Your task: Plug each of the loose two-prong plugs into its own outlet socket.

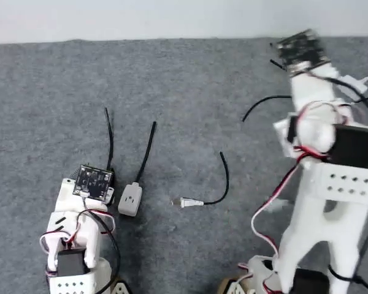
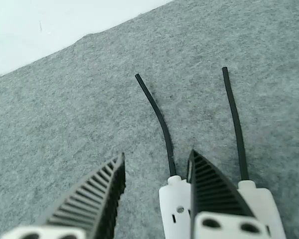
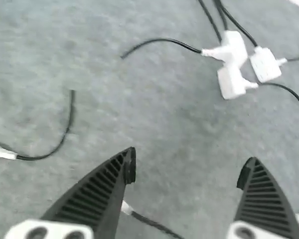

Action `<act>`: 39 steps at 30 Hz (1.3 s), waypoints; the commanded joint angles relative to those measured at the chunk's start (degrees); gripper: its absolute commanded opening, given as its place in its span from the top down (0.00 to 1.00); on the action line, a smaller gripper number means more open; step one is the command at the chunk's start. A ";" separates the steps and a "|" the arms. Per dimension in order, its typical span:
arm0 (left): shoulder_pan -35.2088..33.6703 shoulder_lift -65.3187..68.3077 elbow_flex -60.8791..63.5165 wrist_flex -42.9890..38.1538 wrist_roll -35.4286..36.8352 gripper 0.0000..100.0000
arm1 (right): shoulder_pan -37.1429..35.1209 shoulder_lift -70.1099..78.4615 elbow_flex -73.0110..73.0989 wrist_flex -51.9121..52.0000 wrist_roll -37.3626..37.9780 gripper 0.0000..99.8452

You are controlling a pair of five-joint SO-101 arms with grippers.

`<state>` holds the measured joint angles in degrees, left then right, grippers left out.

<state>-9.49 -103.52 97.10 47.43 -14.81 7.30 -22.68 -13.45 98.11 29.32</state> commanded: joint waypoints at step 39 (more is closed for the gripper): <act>0.09 -0.79 -0.66 -1.49 -0.70 0.80 | 35.47 -1.10 43.08 -10.59 -29.36 0.78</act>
<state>-9.49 -103.52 97.10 47.43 -14.81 39.21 -22.68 28.40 90.64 0.48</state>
